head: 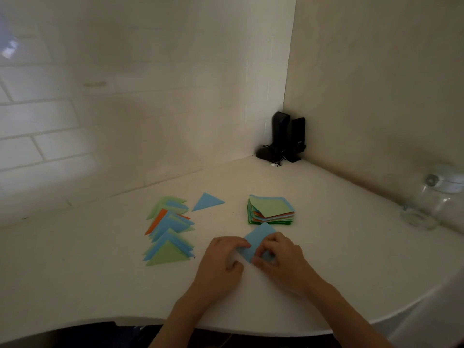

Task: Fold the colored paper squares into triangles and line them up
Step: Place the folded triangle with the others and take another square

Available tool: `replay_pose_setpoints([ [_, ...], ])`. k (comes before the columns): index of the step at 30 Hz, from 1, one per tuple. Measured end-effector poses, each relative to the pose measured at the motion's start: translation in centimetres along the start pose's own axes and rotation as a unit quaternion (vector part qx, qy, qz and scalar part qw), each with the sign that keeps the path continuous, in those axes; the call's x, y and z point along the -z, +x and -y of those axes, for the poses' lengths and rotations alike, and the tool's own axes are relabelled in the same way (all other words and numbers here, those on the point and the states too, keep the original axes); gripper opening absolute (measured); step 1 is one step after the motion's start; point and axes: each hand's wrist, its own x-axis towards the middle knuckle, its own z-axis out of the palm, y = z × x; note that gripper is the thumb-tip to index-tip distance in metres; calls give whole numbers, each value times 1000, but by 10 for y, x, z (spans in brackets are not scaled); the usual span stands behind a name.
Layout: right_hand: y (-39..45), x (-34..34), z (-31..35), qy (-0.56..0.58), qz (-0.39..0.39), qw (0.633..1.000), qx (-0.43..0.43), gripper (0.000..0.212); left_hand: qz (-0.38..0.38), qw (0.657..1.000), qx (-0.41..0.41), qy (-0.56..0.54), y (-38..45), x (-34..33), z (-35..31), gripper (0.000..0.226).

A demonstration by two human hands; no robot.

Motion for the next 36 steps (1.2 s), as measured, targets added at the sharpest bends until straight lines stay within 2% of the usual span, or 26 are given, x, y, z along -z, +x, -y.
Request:
replay_pose_setpoints([
  [3,1,9,0,43,29,998,37,8,17,999,-32,9,1,-2,-2,48],
  [6,1,20,-3,82,19,994,77,33,27,997,-57,54,2,-6,0,30],
  [7,1,22,-5,80,21,993,81,35,27,996,-60,67,2,-6,-1,21],
  [8,1,22,-6,75,25,993,83,31,25,994,-67,83,2,-6,-2,15],
  [10,-2,21,-9,82,19,993,78,18,17,991,-79,110,2,-6,-5,17],
  [13,-9,17,-15,109,-18,990,88,13,9,988,-83,132,2,-8,-8,20],
  [18,-18,19,-19,70,-23,992,102,29,7,995,-31,97,1,-9,-5,21],
  [21,-19,10,-14,42,-63,993,95,31,8,996,1,89,5,-8,-3,29],
  [23,-17,1,-10,28,-109,991,74,29,7,989,40,144,10,-6,-6,33],
  [27,-17,-9,-5,12,-163,986,36,30,30,952,190,239,16,-4,-11,40],
  [31,-16,-11,-3,24,-182,983,11,29,32,935,214,281,15,-8,-14,48],
  [36,-15,-9,-4,80,-173,982,-5,23,23,939,226,259,17,-7,-11,33],
])
